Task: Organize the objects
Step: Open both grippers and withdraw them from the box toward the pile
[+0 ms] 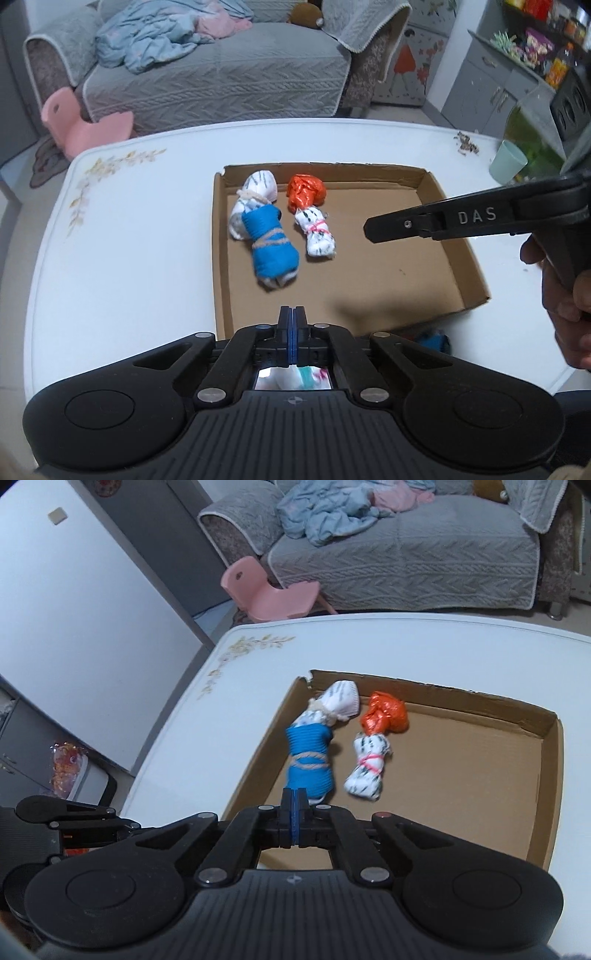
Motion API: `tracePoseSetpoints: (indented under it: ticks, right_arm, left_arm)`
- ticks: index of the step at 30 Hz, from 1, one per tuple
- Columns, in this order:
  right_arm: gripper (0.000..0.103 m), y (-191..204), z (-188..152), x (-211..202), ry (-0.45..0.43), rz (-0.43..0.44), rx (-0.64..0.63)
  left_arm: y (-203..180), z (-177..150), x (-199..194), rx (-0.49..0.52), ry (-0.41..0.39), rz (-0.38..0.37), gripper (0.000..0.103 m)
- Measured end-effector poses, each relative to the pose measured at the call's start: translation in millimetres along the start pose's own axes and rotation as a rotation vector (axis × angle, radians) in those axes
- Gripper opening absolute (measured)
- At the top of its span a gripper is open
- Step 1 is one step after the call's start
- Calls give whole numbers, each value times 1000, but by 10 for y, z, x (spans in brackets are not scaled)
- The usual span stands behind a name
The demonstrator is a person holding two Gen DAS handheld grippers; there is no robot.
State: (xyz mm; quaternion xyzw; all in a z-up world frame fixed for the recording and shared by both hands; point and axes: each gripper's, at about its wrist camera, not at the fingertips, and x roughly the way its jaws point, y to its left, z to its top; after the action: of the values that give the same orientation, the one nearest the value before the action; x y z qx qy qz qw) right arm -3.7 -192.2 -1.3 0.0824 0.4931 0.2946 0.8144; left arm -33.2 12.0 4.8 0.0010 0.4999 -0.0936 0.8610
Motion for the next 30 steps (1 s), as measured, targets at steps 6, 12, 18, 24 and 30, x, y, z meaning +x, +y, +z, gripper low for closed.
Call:
tracePoseSetpoints:
  ticks: [6, 12, 18, 24, 30]
  right_arm:
    - [0, -23, -214, -187, -1, 9, 15]
    - [3, -160, -437, -424, -17, -18, 43]
    - [22, -339, -764, -591, -9, -40, 84]
    - [44, -395, -1041, -730, -19, -83, 105]
    - [70, -293, -1244, -830, -50, -132, 66]
  left_arm:
    - [21, -295, -215, -26, 2, 12, 0]
    - [-1, -690, -271, -17, 69, 22, 19]
    - [-215, -1032, -282, 96, 99, 34, 63]
    - [-335, -1260, -228, 127, 120, 75, 78]
    - [-338, -1360, -209, 96, 127, 92, 85]
